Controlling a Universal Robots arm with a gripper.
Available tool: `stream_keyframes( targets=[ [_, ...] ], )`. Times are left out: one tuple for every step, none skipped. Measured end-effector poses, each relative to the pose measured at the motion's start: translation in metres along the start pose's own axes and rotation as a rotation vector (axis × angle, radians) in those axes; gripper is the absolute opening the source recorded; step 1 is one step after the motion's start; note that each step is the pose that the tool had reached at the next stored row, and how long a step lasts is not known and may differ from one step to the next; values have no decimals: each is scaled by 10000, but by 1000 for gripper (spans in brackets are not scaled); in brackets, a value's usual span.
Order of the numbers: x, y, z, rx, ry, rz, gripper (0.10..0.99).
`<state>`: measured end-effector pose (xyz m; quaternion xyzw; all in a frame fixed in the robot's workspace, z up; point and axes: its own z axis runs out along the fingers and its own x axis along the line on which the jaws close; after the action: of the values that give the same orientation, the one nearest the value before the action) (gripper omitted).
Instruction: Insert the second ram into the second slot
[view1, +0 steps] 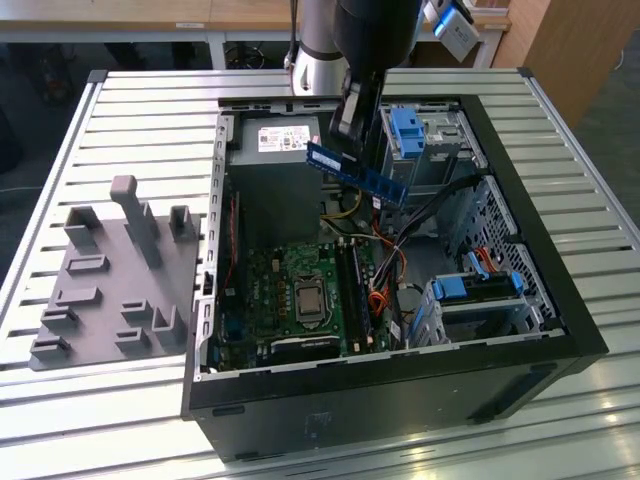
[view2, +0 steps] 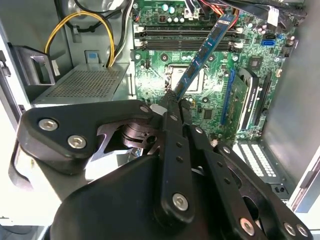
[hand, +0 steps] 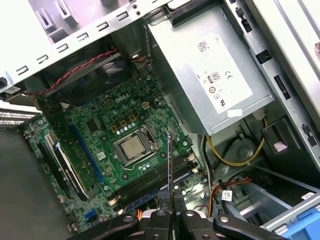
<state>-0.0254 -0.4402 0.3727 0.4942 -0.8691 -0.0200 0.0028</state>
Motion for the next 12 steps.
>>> stream_keyframes(
  targets=[
    [0, 0, 0, 1, -1, 47, 137],
    [0, 0, 0, 1, -3, 97, 137],
    [0, 0, 0, 2, -5, 144, 137],
    [0, 0, 0, 3, -6, 194, 137],
    [0, 0, 0, 4, -8, 242, 137],
    [0, 0, 0, 4, -10, 287, 137],
    [0, 0, 0, 5, -11, 330, 137],
    [0, 0, 1, 6, -13, 370, 137],
    [0, 0, 1, 6, -15, 411, 137],
    [0, 0, 0, 7, -15, 451, 137],
    [0, 0, 0, 8, -18, 491, 137],
    [0, 0, 0, 8, -19, 533, 137]
  ],
)
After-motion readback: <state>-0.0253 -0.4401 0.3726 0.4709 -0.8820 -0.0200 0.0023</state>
